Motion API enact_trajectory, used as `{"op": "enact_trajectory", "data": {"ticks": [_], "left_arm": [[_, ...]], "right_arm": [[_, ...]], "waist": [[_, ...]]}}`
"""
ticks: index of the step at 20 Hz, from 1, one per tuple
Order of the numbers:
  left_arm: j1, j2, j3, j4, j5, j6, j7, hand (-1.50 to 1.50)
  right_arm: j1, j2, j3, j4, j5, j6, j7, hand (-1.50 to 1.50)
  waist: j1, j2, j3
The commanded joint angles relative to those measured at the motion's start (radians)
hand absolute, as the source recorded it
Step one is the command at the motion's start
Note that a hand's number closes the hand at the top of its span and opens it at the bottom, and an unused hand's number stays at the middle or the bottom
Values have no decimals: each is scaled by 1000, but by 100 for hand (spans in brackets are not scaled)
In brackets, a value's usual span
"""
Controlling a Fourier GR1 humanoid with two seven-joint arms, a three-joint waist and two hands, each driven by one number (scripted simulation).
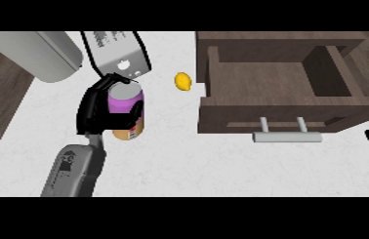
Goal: Pick up the can, place it into the drawer and close the drawer
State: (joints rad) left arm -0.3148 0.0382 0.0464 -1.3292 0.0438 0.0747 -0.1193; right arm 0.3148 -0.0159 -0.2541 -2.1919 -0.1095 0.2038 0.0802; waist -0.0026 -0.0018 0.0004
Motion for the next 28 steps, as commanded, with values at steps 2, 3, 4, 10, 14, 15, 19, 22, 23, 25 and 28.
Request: {"op": "enact_trajectory", "data": {"ticks": [2,3,4,10,14,15,19,22,23,25,28], "left_arm": [[-102,-24,-55,-103,-45,64,151,150],[-162,-7,-18,-31,-24,49,143,150],[-183,-37,-90,-41,-42,127,158,150],[-348,-25,-112,-77,-66,155,371,150],[-448,-38,-238,-33,-67,287,378,150],[-508,-38,-202,-18,-65,274,421,150],[-624,-38,-250,87,-33,377,408,150],[-722,-38,-193,207,-18,333,380,150],[-723,-38,-302,158,-6,449,443,150],[-832,-38,-233,243,21,386,442,150],[-891,-38,-271,346,51,452,405,150]], "right_arm": [[-7,-4,2,-55,-13,-8,55,-150],[-61,-16,-14,-8,-6,-25,58,-150],[3,15,42,-5,35,-33,-10,-150],[27,3,-12,-70,-23,-1,38,-150],[37,5,-24,-26,-17,15,-10,-150],[-22,-6,-11,-14,-8,0,20,-150],[42,15,-2,-7,-12,15,-35,-150],[34,13,-18,-29,-14,26,-12,-150],[75,-14,-50,-62,-64,61,5,-150],[18,0,-36,18,-24,39,-25,-150],[-53,-6,-29,4,-8,-3,31,-150]], "waist": [[-2,0,0],[-3,2,0],[-7,1,0],[-7,0,0],[-14,1,0],[-10,2,0],[-20,3,0],[-19,4,0],[-26,1,0],[-22,4,0],[-22,6,0]]}}
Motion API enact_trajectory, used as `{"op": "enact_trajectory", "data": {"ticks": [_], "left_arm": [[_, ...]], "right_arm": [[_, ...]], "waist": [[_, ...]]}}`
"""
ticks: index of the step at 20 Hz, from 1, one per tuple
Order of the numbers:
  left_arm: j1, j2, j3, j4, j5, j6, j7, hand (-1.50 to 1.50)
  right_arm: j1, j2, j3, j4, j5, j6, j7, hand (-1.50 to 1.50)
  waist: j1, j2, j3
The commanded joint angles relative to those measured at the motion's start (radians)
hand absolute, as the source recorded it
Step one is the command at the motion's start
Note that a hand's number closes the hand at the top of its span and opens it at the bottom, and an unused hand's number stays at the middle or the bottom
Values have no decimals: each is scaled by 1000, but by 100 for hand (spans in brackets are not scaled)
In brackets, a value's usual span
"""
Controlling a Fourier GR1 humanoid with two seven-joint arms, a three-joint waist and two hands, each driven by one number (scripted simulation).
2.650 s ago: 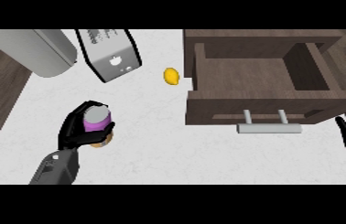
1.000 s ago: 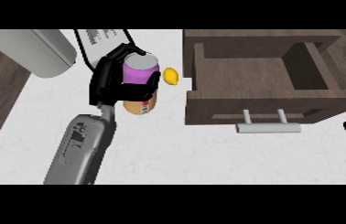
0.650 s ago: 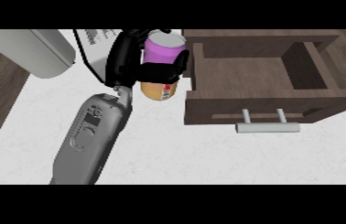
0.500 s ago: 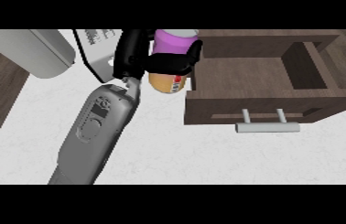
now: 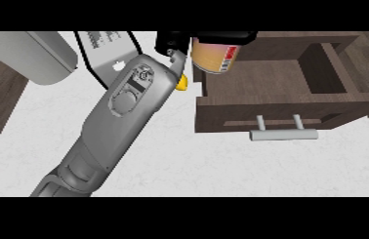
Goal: Pick up the can, place it into the drawer and close the drawer
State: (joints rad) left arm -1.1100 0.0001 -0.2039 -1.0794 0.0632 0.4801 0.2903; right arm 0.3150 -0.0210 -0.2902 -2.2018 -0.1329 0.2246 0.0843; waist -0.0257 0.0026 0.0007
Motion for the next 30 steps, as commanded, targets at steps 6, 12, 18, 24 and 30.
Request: {"op": "enact_trajectory", "data": {"ticks": [6,12,18,24,30], "left_arm": [[-223,0,-23,320,127,41,-101,150],[-316,0,-56,460,196,67,-135,150],[-368,0,-131,550,246,81,-160,150],[-421,0,-174,637,330,81,-170,150],[-369,0,-268,639,382,156,-238,150]], "right_arm": [[-38,4,10,55,20,2,-23,-150],[-27,14,28,-10,25,-4,17,-150],[-121,-6,55,8,68,-38,62,-150],[-131,-28,17,37,8,-13,68,-150],[-145,-12,46,52,51,-27,58,-150]], "waist": [[-16,6,1],[-34,9,1],[-33,11,1],[-60,16,2],[-79,19,2]]}}
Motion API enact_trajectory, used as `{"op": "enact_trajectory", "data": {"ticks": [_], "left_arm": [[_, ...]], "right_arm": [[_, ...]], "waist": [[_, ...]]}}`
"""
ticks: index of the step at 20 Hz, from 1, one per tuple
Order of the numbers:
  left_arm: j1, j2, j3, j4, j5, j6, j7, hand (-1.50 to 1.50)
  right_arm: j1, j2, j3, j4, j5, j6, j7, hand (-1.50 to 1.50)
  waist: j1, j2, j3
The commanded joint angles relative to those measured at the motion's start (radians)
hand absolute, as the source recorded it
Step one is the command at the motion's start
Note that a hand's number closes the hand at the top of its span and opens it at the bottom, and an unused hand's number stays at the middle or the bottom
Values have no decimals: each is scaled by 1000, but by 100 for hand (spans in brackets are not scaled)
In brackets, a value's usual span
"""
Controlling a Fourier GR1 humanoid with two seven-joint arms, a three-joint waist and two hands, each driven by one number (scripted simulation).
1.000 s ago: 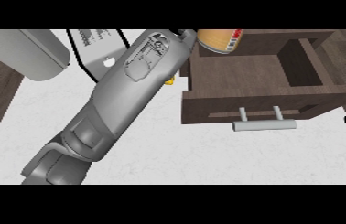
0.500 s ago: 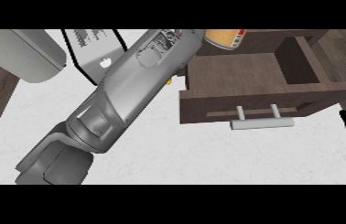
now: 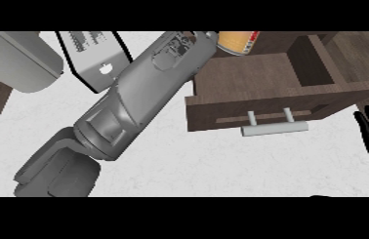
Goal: Pick up the can, place it into the drawer and close the drawer
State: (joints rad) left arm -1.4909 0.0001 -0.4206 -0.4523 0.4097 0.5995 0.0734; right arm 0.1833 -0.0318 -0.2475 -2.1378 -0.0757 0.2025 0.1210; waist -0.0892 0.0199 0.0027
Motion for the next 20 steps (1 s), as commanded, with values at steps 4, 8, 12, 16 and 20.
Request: {"op": "enact_trajectory", "data": {"ticks": [4,8,12,16,20], "left_arm": [[13,0,-82,45,50,22,-42,150],[45,0,-122,51,75,44,-73,150],[13,0,-152,108,56,48,-93,150],[49,0,-175,113,84,90,-101,-150],[69,0,-206,100,102,137,-107,-150]], "right_arm": [[-21,1,15,17,32,-11,1,-150],[-65,-19,-13,16,-15,-8,13,-150],[-41,-14,4,-3,1,-6,28,-150],[-89,-39,-5,0,-14,-5,53,-150],[-104,-22,6,4,-27,-12,53,-150]], "waist": [[-3,1,0],[-26,7,0],[-29,8,0],[-41,12,0],[-55,14,0]]}}
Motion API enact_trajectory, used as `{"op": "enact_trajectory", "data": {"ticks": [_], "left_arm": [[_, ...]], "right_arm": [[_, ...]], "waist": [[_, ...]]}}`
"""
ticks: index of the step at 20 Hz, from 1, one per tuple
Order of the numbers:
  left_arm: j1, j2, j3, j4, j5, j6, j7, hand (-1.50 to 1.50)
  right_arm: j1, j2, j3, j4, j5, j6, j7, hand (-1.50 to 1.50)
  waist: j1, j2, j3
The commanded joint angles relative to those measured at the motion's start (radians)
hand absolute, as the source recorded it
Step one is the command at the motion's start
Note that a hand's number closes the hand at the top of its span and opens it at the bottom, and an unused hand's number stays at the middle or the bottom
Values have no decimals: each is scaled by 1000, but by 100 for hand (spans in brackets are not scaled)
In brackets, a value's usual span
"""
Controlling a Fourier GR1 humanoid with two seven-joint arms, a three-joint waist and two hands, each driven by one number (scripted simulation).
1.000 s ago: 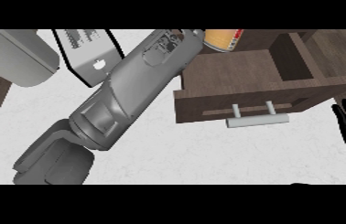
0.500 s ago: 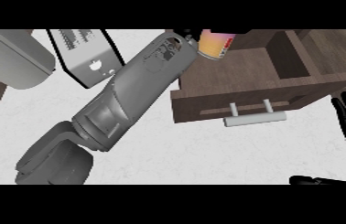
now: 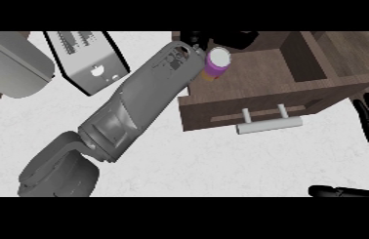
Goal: Pick up the can, place it into the drawer and close the drawer
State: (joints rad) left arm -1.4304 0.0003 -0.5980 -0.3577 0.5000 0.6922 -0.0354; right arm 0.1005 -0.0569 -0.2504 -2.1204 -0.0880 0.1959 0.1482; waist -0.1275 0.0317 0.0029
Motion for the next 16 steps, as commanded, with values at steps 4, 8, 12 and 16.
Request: {"op": "enact_trajectory", "data": {"ticks": [4,8,12,16], "left_arm": [[16,0,-34,-13,37,80,-19,-150],[4,0,-24,-8,66,78,-21,-150],[10,0,-17,-8,95,94,-38,-150],[26,0,-10,-27,130,89,-59,-150]], "right_arm": [[-16,-27,-18,-15,-19,7,26,-150],[13,-2,29,-52,32,-1,20,-150],[10,-59,-5,-78,95,13,-40,-150],[-41,-94,26,-101,214,-6,-46,-150]], "waist": [[-15,1,0],[-2,-3,-1],[-6,-1,-1],[11,-1,-2]]}}
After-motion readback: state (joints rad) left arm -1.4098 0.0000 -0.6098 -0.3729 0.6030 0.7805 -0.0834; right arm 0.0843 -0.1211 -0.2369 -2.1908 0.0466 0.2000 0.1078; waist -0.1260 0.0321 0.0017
